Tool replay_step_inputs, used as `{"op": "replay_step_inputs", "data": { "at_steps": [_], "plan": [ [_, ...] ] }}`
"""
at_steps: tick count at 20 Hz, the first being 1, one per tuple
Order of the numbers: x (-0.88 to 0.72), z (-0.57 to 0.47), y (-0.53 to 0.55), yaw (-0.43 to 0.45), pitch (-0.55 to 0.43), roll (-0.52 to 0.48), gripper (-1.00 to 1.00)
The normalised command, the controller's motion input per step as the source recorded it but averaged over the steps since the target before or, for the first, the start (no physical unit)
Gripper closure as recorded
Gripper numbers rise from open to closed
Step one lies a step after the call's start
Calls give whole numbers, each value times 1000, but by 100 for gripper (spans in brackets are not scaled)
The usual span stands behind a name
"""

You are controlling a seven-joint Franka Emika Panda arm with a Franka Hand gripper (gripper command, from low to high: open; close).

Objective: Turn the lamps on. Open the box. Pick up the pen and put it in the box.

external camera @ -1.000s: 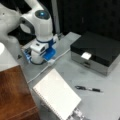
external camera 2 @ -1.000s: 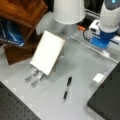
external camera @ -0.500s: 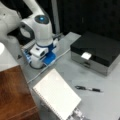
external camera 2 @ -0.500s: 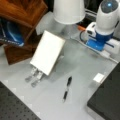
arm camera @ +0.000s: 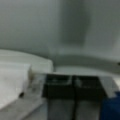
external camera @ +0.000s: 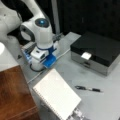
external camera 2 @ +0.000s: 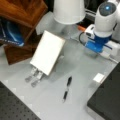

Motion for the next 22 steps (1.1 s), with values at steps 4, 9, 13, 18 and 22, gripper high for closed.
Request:
{"op": "replay_step_inputs", "data": {
  "at_steps": [4,9,13,18,22],
  "plan": [
    [-714,-245,-55,110,-438,11,100],
    [-721,-246,-52,111,-416,6,100],
    [-719,-321,-36,105,-428,-20,100],
    [-752,-327,-33,103,-438,-20,100],
    [-854,-120,-35,110,-355,-16,100]
  ]
}}
